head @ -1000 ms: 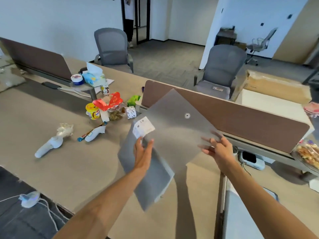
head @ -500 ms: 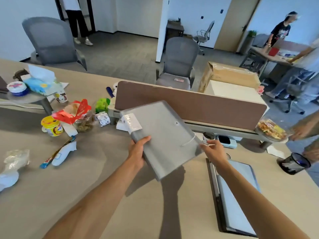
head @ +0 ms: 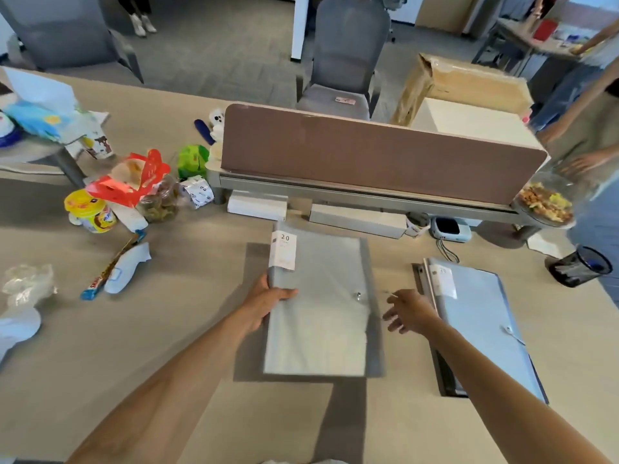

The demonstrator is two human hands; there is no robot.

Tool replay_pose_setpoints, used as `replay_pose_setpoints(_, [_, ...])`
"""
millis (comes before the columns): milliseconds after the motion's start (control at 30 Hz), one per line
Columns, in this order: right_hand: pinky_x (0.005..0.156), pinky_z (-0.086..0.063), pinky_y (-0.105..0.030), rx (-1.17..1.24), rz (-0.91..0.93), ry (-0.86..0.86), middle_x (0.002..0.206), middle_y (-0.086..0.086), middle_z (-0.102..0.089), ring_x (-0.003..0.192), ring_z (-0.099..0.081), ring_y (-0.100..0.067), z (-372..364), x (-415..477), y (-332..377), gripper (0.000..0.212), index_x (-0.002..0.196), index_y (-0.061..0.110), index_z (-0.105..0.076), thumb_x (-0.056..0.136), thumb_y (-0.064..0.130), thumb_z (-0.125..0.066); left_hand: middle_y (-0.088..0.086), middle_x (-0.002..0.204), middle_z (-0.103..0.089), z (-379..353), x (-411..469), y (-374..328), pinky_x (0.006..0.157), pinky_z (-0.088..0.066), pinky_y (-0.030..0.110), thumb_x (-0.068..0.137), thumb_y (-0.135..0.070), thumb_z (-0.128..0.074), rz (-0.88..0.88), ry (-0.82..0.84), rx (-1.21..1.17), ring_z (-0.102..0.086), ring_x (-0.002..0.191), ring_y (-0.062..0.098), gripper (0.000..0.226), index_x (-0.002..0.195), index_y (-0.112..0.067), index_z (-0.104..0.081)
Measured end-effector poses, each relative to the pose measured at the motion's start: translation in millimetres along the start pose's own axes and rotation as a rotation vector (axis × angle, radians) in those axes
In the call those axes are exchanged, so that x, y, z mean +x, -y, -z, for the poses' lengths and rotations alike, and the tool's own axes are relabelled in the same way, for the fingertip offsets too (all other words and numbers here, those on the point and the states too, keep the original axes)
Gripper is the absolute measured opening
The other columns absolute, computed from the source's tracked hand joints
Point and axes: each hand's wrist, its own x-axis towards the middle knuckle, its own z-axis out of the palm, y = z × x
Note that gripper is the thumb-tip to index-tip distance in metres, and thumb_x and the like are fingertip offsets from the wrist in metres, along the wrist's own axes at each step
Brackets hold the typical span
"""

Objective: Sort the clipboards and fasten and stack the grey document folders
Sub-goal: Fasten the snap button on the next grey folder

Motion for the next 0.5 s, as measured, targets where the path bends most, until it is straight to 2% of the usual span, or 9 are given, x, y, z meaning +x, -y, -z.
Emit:
replay_pose_setpoints(100, [0.036, -0.035, -0.022, -0.253, -0.038, 0.053, 0.065, -0.013, -0.064, 0.037, -0.059, -0.017, -9, 6, -23, 0.018, 0.098, 0.003, -0.052, 0.095, 0.001, -0.035, 0.007, 0.117, -0.064, 13, 14, 22, 0.088, -0.052, 0.035, 0.067, -0.005, -0.081, -0.008, -0.062, 0.370, -0.063, 0.104, 0.026, 0.071, 0.129, -0.013, -0.046])
replay_pose_setpoints(233, [0.033, -0.034, -0.018, -0.280, -0.034, 0.042, 0.063, -0.013, -0.061, 0.037, -0.058, -0.015, -19, 15, -41, 0.024, 0.094, -0.002, -0.058, 0.092, -0.004, -0.034, 0.013, 0.139, -0.044, 13, 11, 39, 0.101, -0.040, 0.037, 0.075, -0.008, -0.063, -0.178, -0.167, 1.061, -0.042, 0.127, 0.033, 0.063, 0.134, -0.010, -0.042])
replay_pose_setpoints(333, [0.037, -0.042, -0.018, -0.236, 0.017, -0.024, 0.067, -0.015, -0.062, 0.048, -0.059, -0.020, -17, 21, -42, 0.024, 0.090, -0.007, -0.063, 0.091, -0.005, -0.039, 0.008, 0.152, -0.029, -11, 1, 50, 0.111, -0.030, 0.036, 0.085, -0.021, -0.056, -0.336, -0.001, 1.368, -0.030, 0.139, 0.028, 0.063, 0.144, -0.014, -0.033])
replay_pose_setpoints(400, [0.054, -0.054, -0.028, -0.255, 0.074, -0.055, 0.076, -0.018, -0.067, 0.062, -0.065, -0.027, -16, 24, -44, 0.022, 0.087, -0.004, -0.065, 0.091, 0.000, -0.045, 0.007, 0.158, -0.022, -33, -3, 60, 0.117, -0.022, 0.037, 0.089, -0.028, -0.054, -0.379, 0.160, 1.489, -0.024, 0.144, 0.026, 0.062, 0.147, -0.017, -0.031])
replay_pose_setpoints(433, [0.063, -0.056, -0.034, -0.286, 0.106, -0.065, 0.081, -0.017, -0.069, 0.069, -0.068, -0.029, -15, 25, -45, 0.021, 0.086, -0.001, -0.067, 0.091, 0.003, -0.047, 0.007, 0.160, -0.018, -44, -4, 64, 0.118, -0.018, 0.039, 0.091, -0.031, -0.053, -0.384, 0.227, 1.532, -0.019, 0.146, 0.026, 0.063, 0.148, -0.017, -0.029])
replay_pose_setpoints(500, [0.070, -0.055, -0.036, -0.353, 0.151, -0.088, 0.085, -0.010, -0.071, 0.078, -0.069, -0.027, -10, 25, -49, 0.018, 0.080, 0.009, -0.068, 0.088, 0.009, -0.051, 0.008, 0.162, -0.011, -65, -6, 73, 0.120, -0.010, 0.044, 0.092, -0.038, -0.054, -0.356, 0.305, 1.572, -0.009, 0.149, 0.027, 0.067, 0.149, -0.019, -0.027])
